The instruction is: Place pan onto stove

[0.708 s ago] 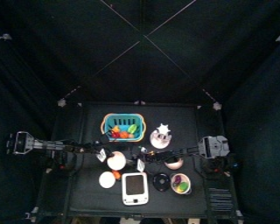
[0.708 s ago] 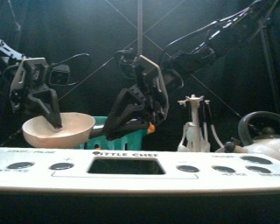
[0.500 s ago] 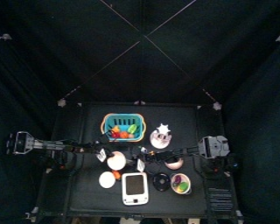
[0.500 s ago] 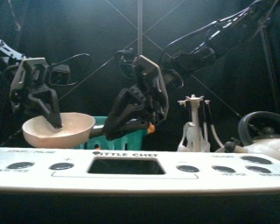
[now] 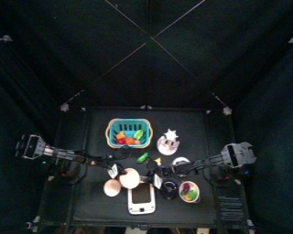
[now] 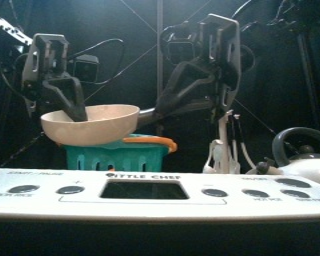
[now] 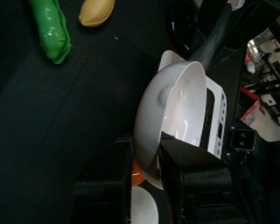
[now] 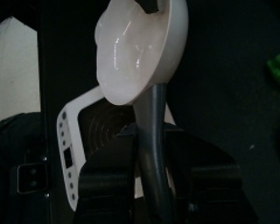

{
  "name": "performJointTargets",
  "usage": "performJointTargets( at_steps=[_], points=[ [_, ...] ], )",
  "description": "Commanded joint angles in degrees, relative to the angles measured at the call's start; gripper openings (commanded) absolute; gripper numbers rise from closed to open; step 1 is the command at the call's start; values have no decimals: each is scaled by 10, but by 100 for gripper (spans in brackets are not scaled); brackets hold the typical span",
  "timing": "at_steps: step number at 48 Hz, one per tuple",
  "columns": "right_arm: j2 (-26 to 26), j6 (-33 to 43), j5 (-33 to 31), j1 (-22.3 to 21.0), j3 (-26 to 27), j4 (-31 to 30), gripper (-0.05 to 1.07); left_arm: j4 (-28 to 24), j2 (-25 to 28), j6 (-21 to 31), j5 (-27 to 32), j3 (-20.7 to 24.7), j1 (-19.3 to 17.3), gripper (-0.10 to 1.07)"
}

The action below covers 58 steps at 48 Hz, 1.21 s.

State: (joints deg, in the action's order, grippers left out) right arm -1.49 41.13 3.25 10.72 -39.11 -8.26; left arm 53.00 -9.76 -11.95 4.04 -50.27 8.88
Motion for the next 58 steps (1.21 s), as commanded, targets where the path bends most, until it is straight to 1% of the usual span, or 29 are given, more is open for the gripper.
performJointTargets(
  at_steps=[1,6,11,18,22,29,32,35,40,44,49,53,55,58],
  points=[
    [31,-3,-2,16,-4,9,26,4,28,-1,-2,47,20,58],
    [41,-2,-9,29,-18,21,26,4,59,-2,-2,76,39,58],
    [42,-4,-11,41,-27,28,26,0,83,-5,-2,95,55,58],
    [42,-4,-12,42,-33,28,26,-25,99,-2,-2,103,59,61],
    [41,-3,-14,43,-34,28,26,-45,98,-4,-8,101,59,66],
    [40,-3,-29,45,-35,30,26,-75,94,-4,-11,103,57,82],
    [40,-3,-39,44,-35,30,26,-94,91,-4,-15,104,57,85],
    [39,-4,-47,44,-35,30,26,-111,89,-3,-17,105,57,86],
    [42,-4,-49,47,-34,30,26,-128,71,-4,-23,103,54,86],
    [49,-4,-48,47,-33,32,26,-153,33,-4,-45,91,51,86],
    [49,-4,-47,49,-32,40,27,-171,-12,-3,-76,63,48,86],
    [39,-5,-47,56,-28,40,29,-171,-47,-3,-120,28,43,86],
    [34,-4,-47,56,-27,40,32,-170,-54,-3,-135,17,40,86],
    [27,-4,-47,60,-21,40,38,-170,-67,-3,-151,2,38,86]
  ],
)
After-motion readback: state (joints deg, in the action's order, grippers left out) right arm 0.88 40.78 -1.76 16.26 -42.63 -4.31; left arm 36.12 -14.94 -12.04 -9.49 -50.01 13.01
